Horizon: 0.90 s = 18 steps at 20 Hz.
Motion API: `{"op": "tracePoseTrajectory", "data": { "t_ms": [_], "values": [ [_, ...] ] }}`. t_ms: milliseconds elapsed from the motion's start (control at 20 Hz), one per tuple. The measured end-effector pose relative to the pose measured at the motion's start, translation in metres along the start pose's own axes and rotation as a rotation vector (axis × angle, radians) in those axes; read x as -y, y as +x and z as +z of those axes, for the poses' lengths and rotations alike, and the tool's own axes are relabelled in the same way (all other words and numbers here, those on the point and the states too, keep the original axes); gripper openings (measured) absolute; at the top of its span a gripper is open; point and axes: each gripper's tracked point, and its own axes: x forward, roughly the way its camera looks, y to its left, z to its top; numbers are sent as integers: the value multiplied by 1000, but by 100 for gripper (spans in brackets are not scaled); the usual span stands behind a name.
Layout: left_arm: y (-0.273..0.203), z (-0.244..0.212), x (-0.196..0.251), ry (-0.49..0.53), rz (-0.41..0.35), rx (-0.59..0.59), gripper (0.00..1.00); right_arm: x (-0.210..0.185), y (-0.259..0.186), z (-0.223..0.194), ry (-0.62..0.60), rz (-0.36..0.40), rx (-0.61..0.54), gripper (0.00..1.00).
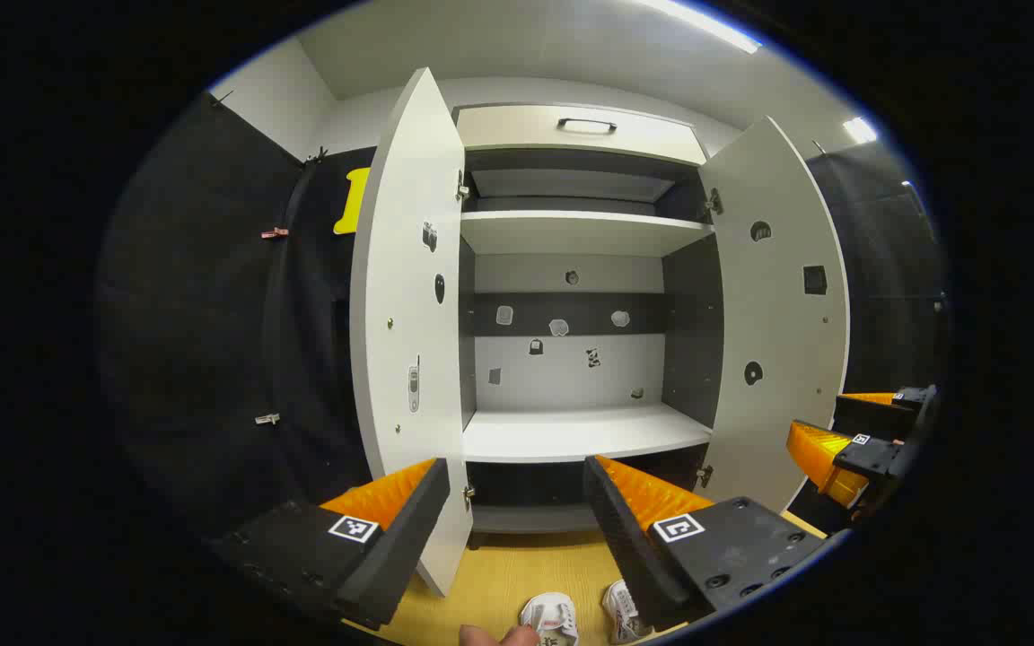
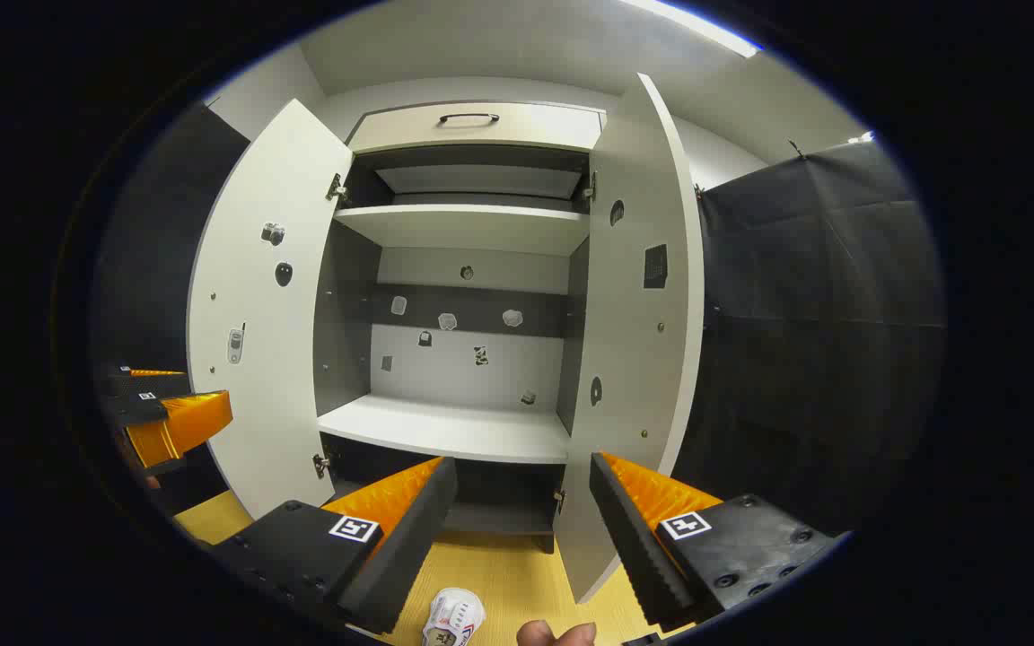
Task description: Grab one shoe with the right hand and put it into the shoe cabinet, grab the other shoe with the left hand and put it into the shoe cabinet; then close the right door with the right hand and the left door with the left hand.
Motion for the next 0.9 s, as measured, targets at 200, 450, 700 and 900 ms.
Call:
{"op": "tracePoseTrajectory", "data": {
  "t_ms": [200, 450, 700, 900],
  "values": [
    [2, 1, 1, -1, -6, 5, 95, 0, 0, 0, 3, -2, 1, 98],
    [2, 1, 0, 6, -5, 7, 95, 1, 0, 0, 6, -6, 0, 98],
    [4, 1, 5, -10, -19, 7, 95, 1, 1, -3, 5, -16, -10, 98],
    [6, 2, 8, -10, -31, 12, 95, 3, -2, 0, 15, -25, -5, 98]
  ]
}}
